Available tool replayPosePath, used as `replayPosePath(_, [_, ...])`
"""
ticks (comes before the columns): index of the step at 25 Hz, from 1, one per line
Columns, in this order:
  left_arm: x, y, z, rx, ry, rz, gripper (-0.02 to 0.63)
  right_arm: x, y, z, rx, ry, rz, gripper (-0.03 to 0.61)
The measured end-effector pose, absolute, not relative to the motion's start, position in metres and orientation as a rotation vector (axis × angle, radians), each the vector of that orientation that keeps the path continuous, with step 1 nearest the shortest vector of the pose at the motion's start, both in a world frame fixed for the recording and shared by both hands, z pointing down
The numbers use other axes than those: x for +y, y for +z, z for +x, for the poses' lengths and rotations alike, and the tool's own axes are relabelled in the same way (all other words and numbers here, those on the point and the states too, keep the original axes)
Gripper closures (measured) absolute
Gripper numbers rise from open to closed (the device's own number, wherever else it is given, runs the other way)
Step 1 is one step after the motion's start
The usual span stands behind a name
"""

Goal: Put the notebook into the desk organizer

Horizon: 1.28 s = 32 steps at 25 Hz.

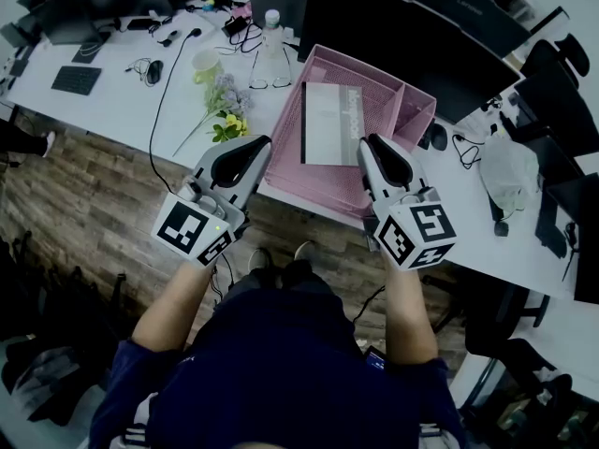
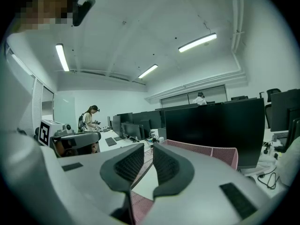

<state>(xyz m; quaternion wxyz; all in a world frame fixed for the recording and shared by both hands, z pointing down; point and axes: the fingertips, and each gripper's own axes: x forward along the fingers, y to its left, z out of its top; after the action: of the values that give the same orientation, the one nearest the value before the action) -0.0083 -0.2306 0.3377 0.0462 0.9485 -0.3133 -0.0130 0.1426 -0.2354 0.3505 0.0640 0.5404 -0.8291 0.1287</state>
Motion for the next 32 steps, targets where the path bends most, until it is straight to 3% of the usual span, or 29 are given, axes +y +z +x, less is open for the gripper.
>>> replayPosePath(32, [-0.23, 0.334, -0.005, -0.923, -0.041, 2.913, 0.58, -0.223, 0.346, 0.13, -2.575, 0.386, 1.609, 0.574])
